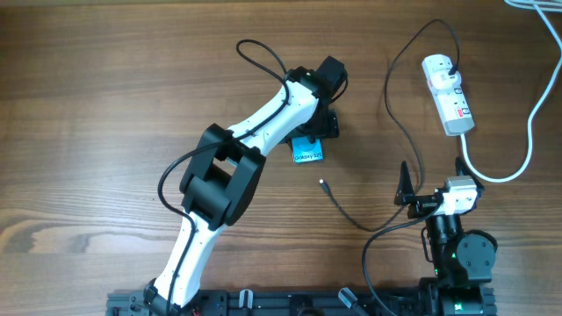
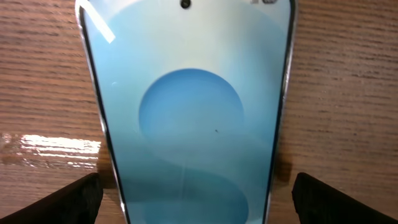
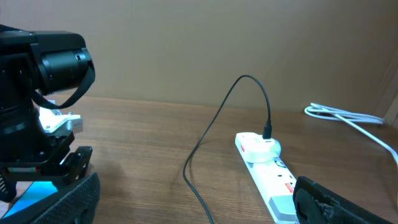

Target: Plug charger to phone and switch on socket

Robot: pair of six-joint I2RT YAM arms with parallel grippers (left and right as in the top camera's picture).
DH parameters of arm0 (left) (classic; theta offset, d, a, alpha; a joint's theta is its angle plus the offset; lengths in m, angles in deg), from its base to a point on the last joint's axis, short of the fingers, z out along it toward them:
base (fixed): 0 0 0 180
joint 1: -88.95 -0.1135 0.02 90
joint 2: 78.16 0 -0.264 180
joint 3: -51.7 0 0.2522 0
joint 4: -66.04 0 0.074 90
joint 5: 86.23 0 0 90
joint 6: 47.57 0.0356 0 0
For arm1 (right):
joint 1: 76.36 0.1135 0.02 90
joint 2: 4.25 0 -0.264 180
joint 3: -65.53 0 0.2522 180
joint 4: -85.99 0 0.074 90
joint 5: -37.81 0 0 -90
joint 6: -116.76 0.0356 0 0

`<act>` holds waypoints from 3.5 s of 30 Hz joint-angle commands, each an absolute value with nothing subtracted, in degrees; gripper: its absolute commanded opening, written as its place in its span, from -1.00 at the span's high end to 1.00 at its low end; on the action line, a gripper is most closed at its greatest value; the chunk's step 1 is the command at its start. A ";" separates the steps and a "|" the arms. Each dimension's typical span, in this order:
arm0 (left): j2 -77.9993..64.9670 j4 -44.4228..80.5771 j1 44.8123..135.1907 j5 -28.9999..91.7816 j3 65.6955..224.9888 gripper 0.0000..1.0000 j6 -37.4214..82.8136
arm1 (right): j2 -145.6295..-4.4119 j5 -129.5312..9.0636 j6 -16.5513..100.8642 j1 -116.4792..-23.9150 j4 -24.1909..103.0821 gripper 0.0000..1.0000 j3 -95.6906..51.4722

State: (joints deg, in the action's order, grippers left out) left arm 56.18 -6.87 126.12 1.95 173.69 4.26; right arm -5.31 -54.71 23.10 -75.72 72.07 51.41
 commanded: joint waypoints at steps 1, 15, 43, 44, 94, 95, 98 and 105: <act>55.92 -7.09 125.97 0.22 173.32 -0.92 4.48 | -5.22 -54.80 23.80 -76.02 72.24 -0.99 51.45; 56.11 -4.64 125.97 -0.02 168.90 -0.89 2.95 | -5.22 -54.80 23.77 -76.02 72.24 -1.00 51.45; 55.55 -4.07 125.70 1.60 169.08 -0.37 2.97 | -5.22 -54.80 23.77 -76.02 72.24 -1.00 51.45; 55.37 -4.12 125.70 1.60 169.08 -0.37 2.97 | -5.22 -54.80 23.77 -76.02 72.24 -1.00 51.45; 44.29 -7.31 106.38 55.76 169.08 -0.33 3.01 | -5.22 -54.80 23.77 -76.02 72.24 -0.99 51.45; 44.29 -7.31 105.53 57.95 169.08 -0.33 3.01 | -5.22 -54.80 23.80 -76.02 72.24 -0.99 51.45; 44.29 -7.31 103.13 64.44 169.08 -0.34 3.01 | -5.22 -54.80 23.77 -76.02 72.24 -0.99 51.45; 44.29 -7.29 97.90 75.48 169.08 -0.34 3.01 | -5.22 -54.80 23.80 -76.02 72.24 -1.00 51.45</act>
